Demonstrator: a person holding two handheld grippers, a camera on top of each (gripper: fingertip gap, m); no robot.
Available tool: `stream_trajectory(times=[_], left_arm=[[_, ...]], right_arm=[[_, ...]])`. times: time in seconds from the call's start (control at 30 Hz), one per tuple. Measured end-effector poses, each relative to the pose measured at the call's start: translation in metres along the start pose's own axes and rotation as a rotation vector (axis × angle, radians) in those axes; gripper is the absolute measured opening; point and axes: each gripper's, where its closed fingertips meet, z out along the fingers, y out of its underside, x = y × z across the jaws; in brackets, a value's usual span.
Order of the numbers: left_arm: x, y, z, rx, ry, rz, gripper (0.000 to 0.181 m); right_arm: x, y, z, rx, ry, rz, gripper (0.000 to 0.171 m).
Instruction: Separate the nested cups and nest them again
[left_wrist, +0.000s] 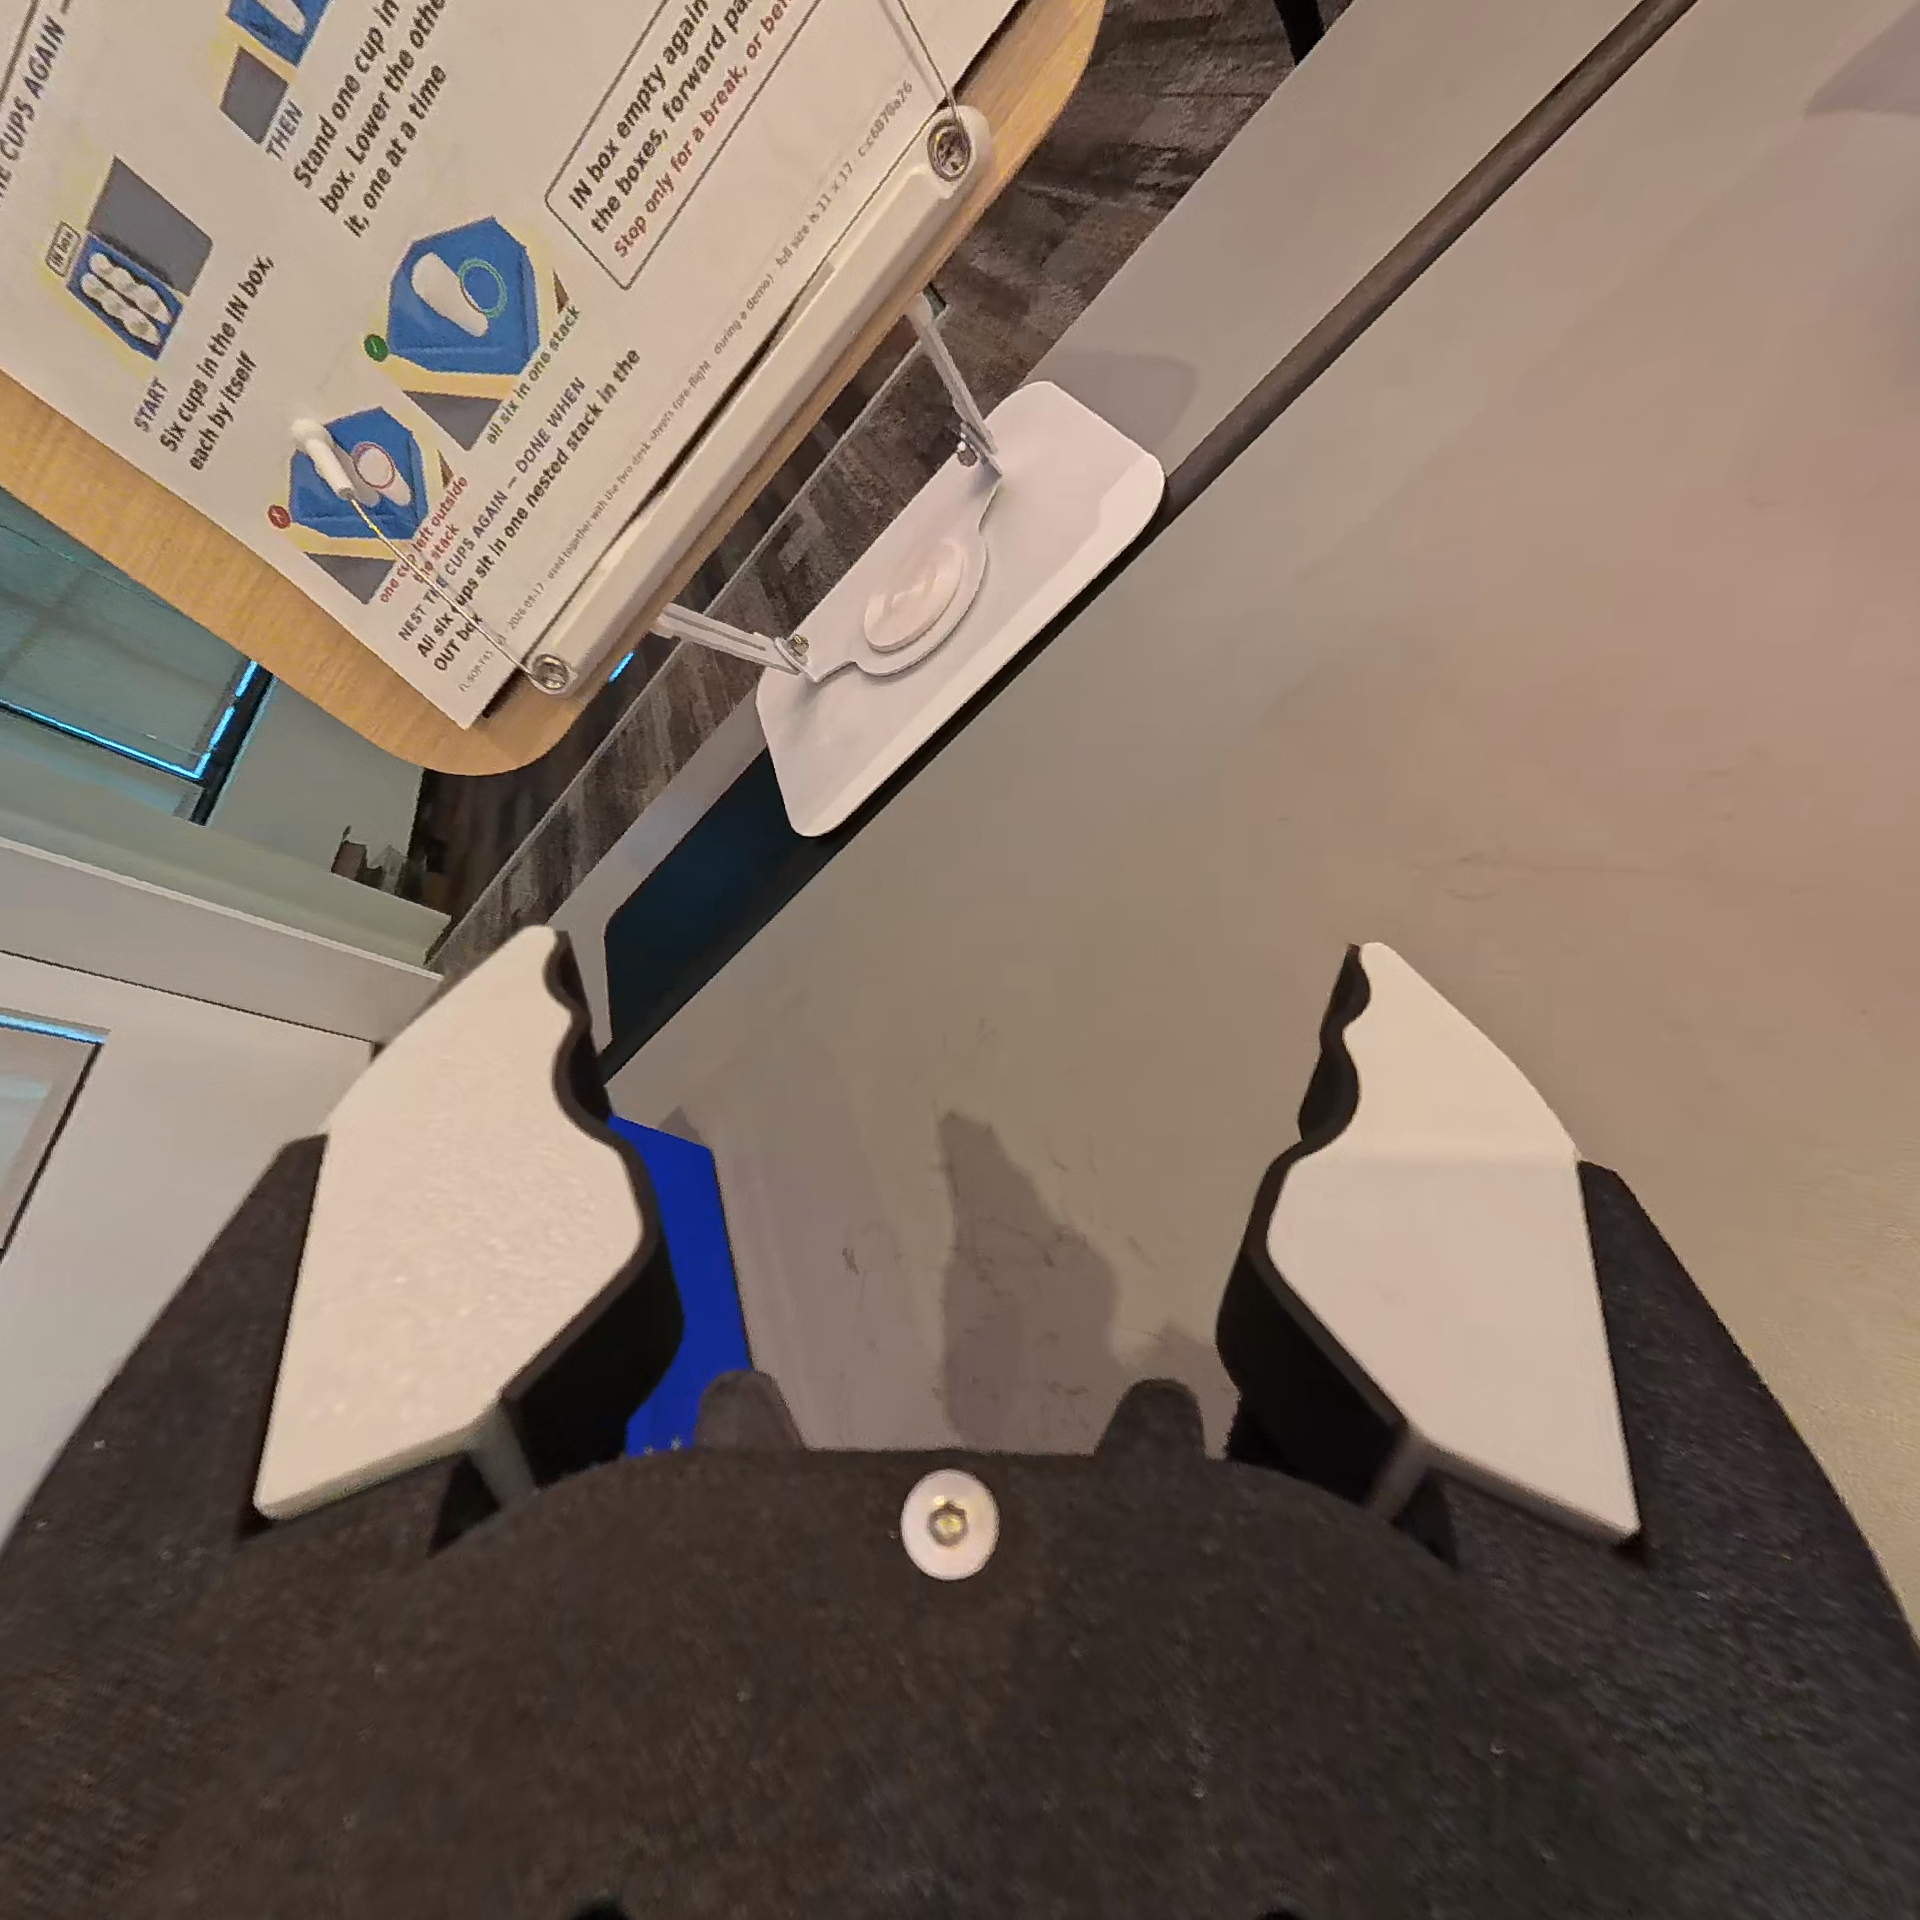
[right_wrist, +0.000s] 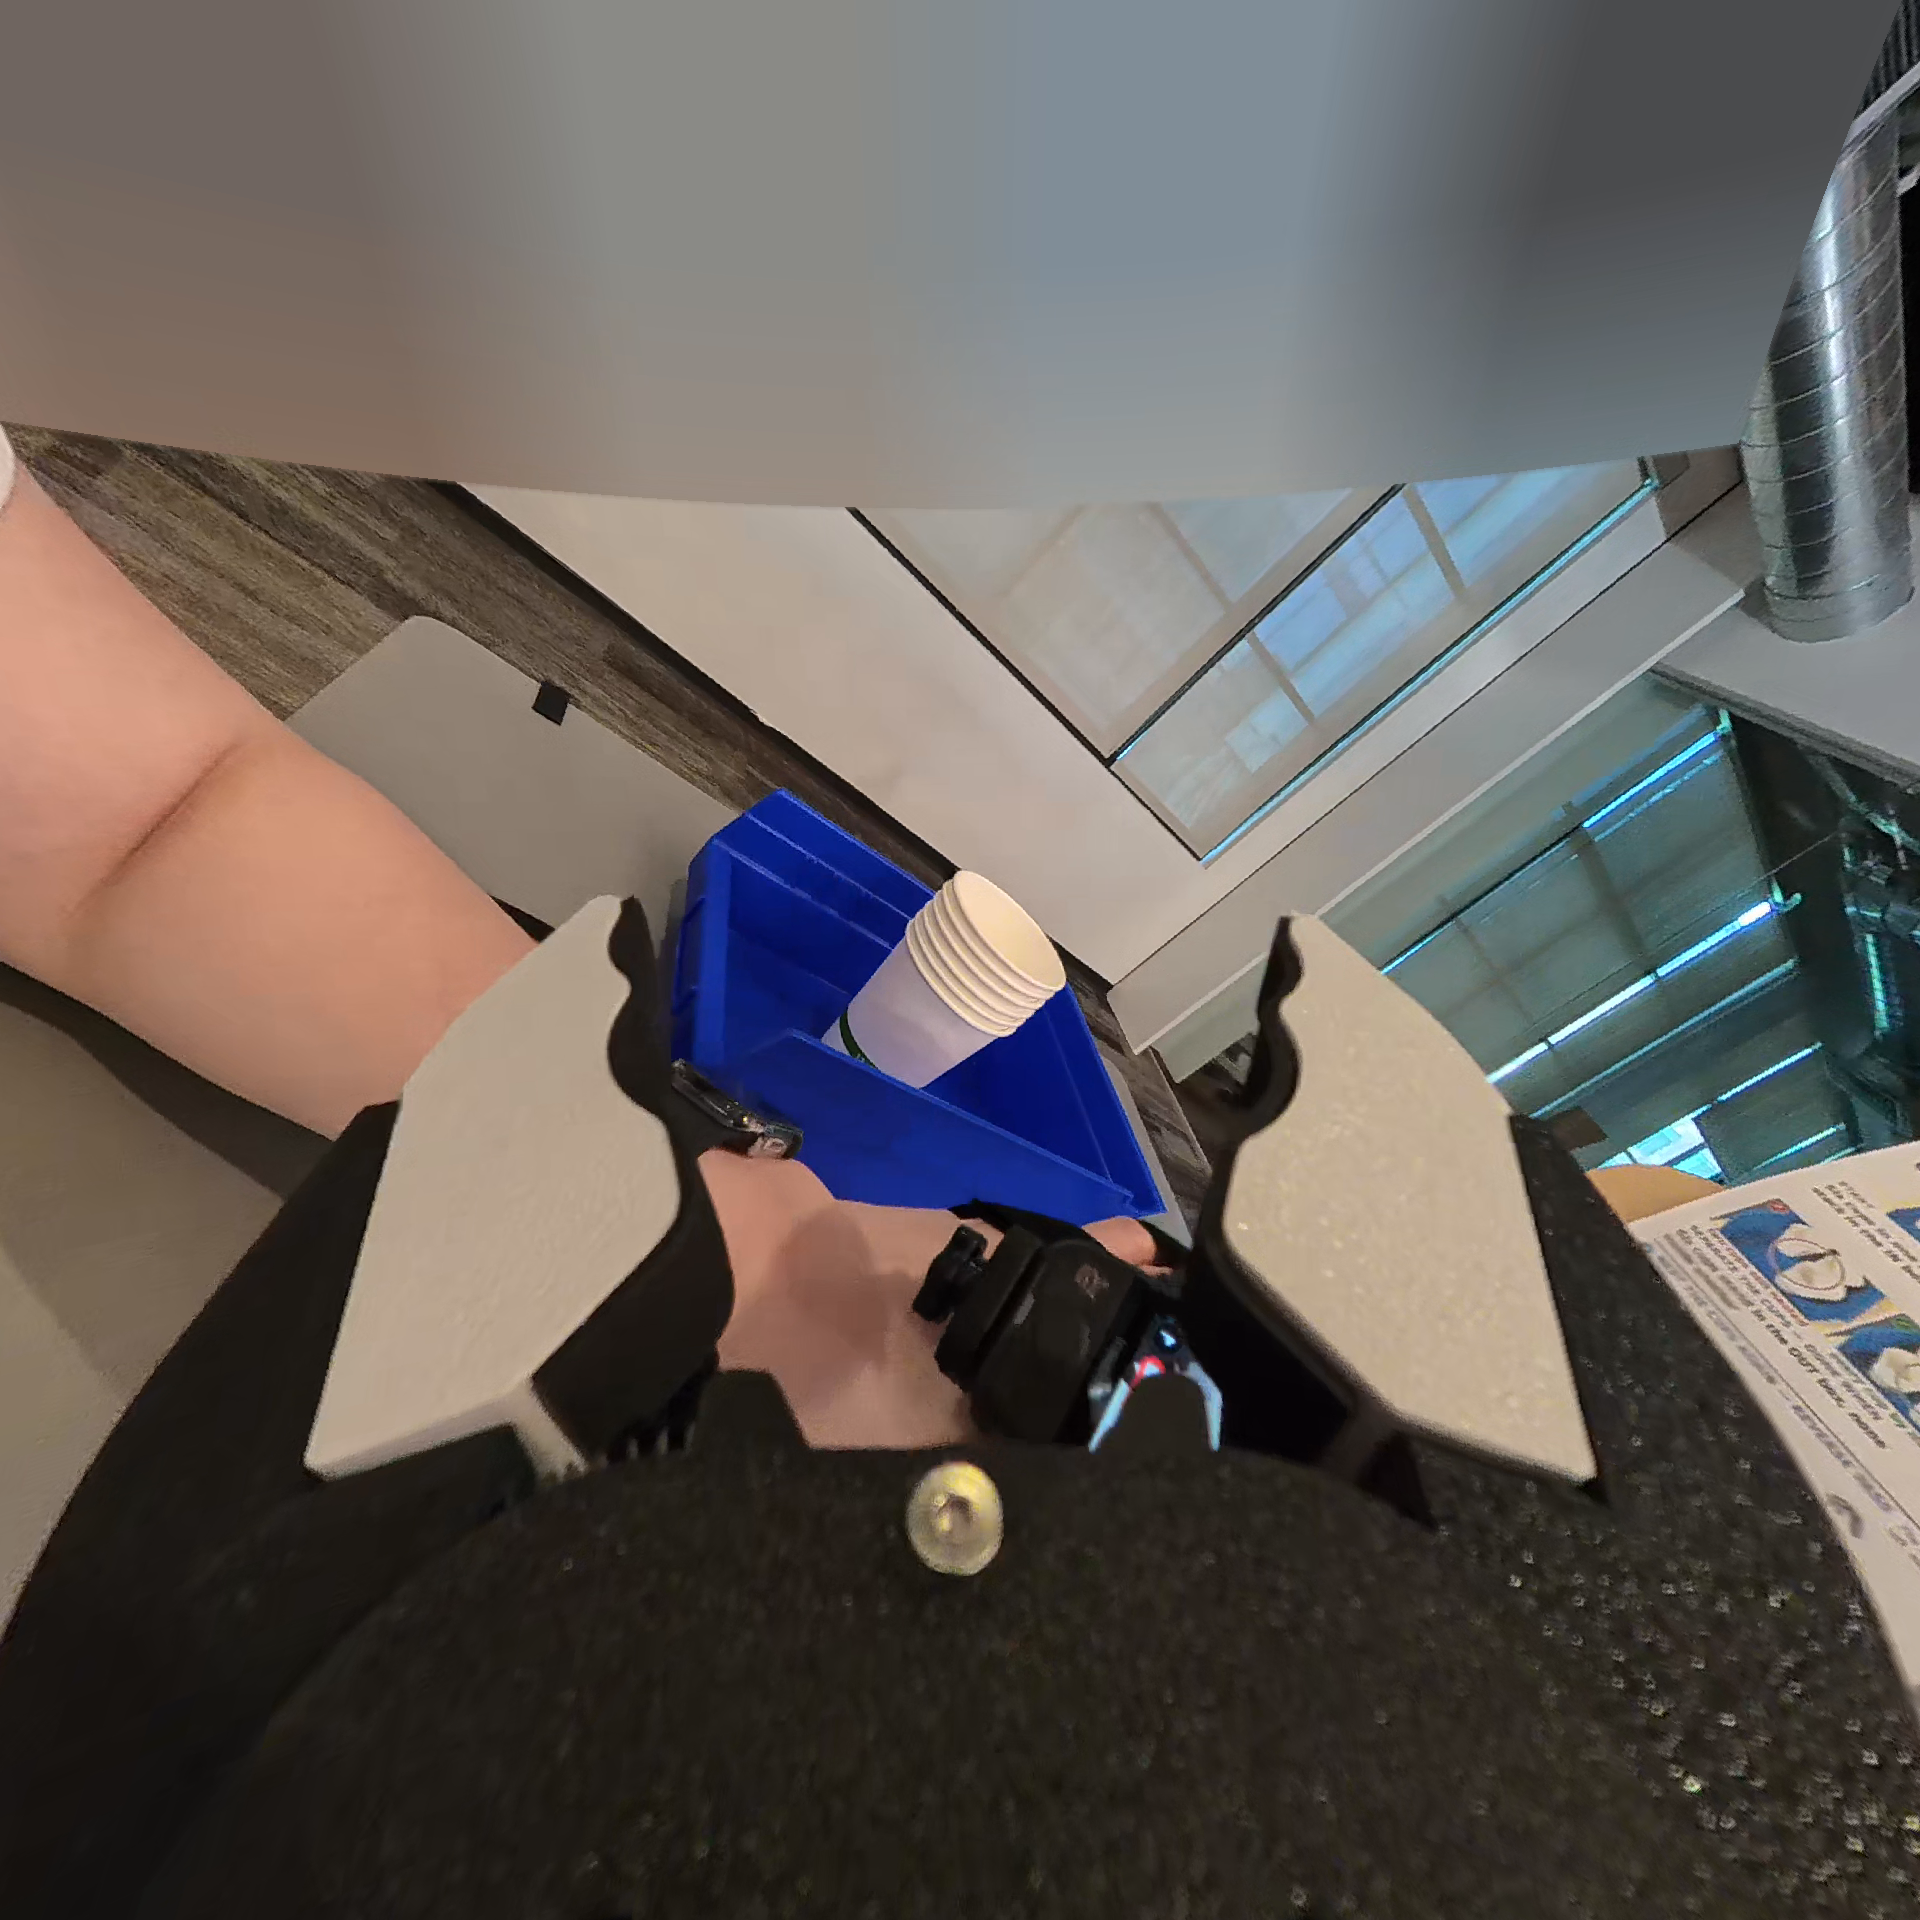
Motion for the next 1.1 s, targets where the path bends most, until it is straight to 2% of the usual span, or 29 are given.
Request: stream_trajectory(times=[0.2, 0.37, 0.43, 0.47, 0.53, 0.63, 0.77, 0.9, 1.1], left_arm=[[-0.005, 0.000, 0.000, 0.014, 0.023, -0.047, 0.131], [-0.041, -0.020, -0.016, 0.159, 0.031, -0.217, 0.130], [-0.060, -0.038, -0.035, 0.277, 0.068, -0.309, 0.129], [-0.065, -0.051, -0.050, 0.356, 0.112, -0.337, 0.130], [-0.065, -0.086, -0.091, 0.574, 0.215, -0.373, 0.132], [-0.041, -0.129, -0.165, 0.879, 0.445, -0.423, 0.137], [-0.022, -0.151, -0.240, 1.179, 0.677, -0.504, 0.143], [-0.025, -0.153, -0.267, 1.297, 0.860, -0.683, 0.145], [-0.034, -0.148, -0.268, 1.383, 0.816, -0.730, 0.143]], right_arm=[[0.029, 0.006, -0.012, -0.040, 0.082, 0.011, 0.109], [0.107, 0.031, -0.059, -0.121, 0.312, 0.112, 0.109], [0.146, 0.068, -0.090, -0.220, 0.452, 0.228, 0.108], [0.161, 0.097, -0.105, -0.326, 0.523, 0.273, 0.108], [0.176, 0.168, -0.141, -0.657, 0.647, 0.309, 0.108], [0.166, 0.243, -0.178, -1.084, 0.715, 0.267, 0.109], [0.133, 0.275, -0.163, -1.276, 0.607, 0.206, 0.109], [0.098, 0.283, -0.143, -1.395, 0.489, 0.174, 0.110], [0.077, 0.276, -0.133, -1.472, 0.429, 0.150, 0.108]])
